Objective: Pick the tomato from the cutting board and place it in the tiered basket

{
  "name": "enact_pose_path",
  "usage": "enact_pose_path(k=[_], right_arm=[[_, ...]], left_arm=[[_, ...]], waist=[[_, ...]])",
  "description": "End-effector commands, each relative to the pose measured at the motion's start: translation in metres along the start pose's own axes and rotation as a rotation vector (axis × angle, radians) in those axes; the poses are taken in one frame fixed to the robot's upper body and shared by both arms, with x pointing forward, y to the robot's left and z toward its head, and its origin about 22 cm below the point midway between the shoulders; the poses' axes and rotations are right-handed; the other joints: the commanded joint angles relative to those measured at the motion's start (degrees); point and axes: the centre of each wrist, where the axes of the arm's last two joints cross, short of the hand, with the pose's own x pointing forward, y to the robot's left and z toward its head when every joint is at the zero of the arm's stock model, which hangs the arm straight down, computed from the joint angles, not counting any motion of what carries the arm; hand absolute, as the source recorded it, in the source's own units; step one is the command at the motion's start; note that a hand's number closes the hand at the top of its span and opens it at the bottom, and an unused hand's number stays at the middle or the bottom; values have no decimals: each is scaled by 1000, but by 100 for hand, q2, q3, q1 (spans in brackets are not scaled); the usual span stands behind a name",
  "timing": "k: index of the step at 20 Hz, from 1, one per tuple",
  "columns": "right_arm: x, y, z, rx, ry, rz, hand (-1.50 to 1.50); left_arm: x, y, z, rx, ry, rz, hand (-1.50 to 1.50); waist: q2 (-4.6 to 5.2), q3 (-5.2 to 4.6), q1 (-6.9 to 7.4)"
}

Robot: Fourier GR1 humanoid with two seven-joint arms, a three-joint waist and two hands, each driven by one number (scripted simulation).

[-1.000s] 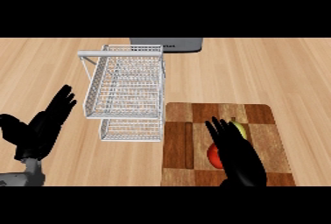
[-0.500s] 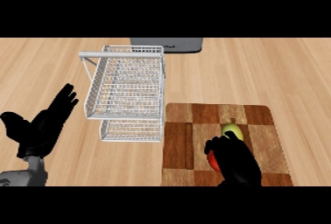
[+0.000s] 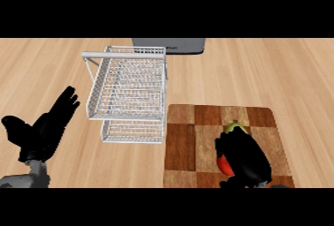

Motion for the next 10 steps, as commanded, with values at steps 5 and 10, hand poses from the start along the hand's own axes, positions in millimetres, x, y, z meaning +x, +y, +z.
enact_pose_path(k=[5,10], right_arm=[[-144,-39,-44,-49,130,-2,150],[-158,-55,-37,-369,32,-91,150]], left_arm=[[-5,-5,-1,-21,-18,-4,0],[-11,5,10,2,2,-10,0]], waist=[[120,51,78],[85,52,9]])
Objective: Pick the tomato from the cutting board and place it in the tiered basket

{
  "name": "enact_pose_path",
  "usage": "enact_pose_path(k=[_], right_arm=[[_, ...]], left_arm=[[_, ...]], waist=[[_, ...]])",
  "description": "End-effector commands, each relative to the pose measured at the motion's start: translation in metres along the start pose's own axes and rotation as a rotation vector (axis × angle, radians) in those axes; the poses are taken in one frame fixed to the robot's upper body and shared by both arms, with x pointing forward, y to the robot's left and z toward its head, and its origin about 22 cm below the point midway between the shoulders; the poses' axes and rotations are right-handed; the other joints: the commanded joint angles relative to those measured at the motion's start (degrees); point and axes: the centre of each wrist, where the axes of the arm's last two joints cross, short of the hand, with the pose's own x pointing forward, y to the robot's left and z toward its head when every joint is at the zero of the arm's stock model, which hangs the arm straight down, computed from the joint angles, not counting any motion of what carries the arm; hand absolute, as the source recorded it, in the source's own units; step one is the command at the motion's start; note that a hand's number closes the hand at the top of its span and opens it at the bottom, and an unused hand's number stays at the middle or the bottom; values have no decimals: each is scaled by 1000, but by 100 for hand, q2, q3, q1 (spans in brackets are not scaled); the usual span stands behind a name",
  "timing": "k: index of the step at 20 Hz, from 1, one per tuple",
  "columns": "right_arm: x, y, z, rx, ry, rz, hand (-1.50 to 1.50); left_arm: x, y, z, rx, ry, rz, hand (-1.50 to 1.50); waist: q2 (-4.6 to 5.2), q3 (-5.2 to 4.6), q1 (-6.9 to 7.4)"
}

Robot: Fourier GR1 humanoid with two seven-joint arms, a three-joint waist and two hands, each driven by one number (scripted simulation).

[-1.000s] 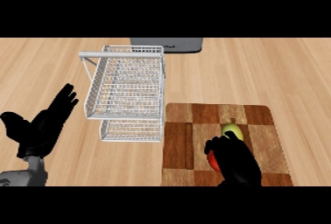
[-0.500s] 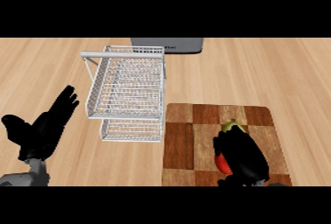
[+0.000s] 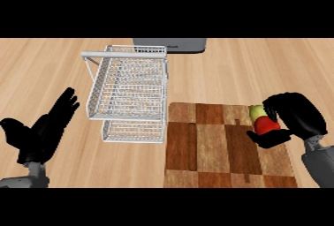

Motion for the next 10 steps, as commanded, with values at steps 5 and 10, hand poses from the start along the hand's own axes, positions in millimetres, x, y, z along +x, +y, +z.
enact_pose_path(k=[5,10], right_arm=[[-10,-54,-1,-376,-150,-401,150],[20,-94,9,-427,-298,-501,150]], left_arm=[[3,3,8,13,9,1,0],[14,5,-20,18,8,30,0]], waist=[[-28,27,-102],[-1,13,-151]])
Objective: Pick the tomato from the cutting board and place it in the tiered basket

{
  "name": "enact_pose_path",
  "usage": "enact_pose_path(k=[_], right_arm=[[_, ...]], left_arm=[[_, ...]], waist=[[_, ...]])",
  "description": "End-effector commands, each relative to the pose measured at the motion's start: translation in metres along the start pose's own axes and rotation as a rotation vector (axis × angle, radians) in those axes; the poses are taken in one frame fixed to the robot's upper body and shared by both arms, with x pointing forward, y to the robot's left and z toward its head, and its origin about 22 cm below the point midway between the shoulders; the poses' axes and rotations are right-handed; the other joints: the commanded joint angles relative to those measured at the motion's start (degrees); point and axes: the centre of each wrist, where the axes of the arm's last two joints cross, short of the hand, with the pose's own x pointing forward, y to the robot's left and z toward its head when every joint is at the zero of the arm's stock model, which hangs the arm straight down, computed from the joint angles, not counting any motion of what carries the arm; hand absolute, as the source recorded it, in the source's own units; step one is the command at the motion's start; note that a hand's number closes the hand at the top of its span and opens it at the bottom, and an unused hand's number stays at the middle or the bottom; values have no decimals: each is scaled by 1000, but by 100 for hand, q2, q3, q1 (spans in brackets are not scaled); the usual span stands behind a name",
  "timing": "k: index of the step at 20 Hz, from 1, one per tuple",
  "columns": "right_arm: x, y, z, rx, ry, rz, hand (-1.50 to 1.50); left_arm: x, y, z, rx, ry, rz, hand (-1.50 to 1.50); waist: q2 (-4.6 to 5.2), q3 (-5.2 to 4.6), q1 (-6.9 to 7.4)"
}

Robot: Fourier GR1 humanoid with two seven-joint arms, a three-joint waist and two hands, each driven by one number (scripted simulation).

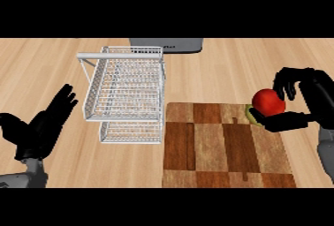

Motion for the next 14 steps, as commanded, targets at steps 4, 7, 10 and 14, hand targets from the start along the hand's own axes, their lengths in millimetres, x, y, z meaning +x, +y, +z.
enact_pose_path(k=[4,7,10,14], right_arm=[[74,-44,-12,3,-115,-123,150],[111,-44,-32,68,-107,-123,150],[137,-37,-33,76,-141,-147,150],[183,-27,-64,73,-154,-138,150]], left_arm=[[1,-22,3,-14,5,-3,0],[-14,4,7,-14,5,2,0],[6,0,-12,-21,2,-5,0],[-3,-4,1,-21,-1,1,0]], waist=[[-3,-5,36],[10,-9,90],[16,-5,54],[19,-5,109]])
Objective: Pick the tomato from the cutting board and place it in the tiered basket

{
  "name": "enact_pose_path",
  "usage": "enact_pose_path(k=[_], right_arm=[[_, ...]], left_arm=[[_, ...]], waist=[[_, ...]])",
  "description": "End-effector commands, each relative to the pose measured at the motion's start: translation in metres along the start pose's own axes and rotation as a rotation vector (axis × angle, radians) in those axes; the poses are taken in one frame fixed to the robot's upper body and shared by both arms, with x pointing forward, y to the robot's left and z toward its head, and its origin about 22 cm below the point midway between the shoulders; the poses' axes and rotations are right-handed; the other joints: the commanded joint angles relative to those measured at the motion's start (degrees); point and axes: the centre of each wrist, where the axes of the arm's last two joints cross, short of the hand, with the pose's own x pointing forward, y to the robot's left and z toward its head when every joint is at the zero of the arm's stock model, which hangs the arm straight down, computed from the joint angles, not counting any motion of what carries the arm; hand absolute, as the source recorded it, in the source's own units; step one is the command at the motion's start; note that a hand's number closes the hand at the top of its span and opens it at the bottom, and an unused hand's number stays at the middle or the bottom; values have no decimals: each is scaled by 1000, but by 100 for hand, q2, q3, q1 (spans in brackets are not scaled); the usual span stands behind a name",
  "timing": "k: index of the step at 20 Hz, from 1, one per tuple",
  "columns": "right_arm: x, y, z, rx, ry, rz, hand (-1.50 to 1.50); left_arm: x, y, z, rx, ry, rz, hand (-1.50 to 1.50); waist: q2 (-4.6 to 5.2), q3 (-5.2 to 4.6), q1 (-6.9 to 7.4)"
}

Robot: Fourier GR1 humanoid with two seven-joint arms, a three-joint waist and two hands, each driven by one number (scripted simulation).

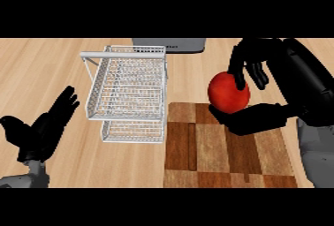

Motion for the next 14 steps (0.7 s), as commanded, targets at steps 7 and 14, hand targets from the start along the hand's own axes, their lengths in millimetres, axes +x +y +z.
enact_pose_path(k=[7,14], right_arm=[[85,56,-58,32,31,-40,150],[99,71,-101,91,98,-14,150]], left_arm=[[18,0,-14,-13,-14,-8,0],[-5,-11,4,-8,3,7,0]], waist=[[10,3,7],[13,2,43]])
